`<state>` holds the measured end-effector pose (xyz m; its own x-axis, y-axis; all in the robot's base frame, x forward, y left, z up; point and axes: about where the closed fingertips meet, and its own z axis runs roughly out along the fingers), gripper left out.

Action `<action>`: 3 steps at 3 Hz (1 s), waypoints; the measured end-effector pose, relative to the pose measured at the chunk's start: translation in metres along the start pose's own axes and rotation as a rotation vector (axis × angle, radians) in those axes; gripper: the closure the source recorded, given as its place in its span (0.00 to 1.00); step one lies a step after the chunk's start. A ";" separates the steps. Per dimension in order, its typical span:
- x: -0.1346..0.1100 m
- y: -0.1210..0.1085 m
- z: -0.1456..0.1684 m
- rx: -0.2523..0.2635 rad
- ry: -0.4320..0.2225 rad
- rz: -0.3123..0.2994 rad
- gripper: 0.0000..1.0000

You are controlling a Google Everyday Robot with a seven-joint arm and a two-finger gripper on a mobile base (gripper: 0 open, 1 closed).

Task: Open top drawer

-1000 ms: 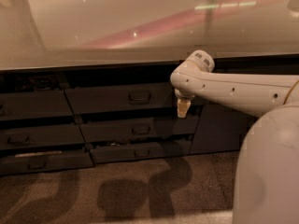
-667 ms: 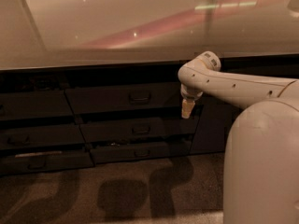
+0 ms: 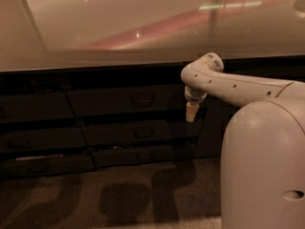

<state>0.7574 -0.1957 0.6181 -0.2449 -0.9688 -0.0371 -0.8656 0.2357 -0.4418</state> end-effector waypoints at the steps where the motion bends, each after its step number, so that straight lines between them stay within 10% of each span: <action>1: 0.000 0.000 0.000 0.000 0.000 0.000 0.19; 3: 0.000 0.000 0.000 0.000 0.000 0.000 0.64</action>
Offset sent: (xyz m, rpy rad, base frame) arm 0.0000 0.0000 0.0000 0.0000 0.0000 0.0000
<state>0.7574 -0.1957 0.6181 -0.2449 -0.9688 -0.0370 -0.8656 0.2357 -0.4417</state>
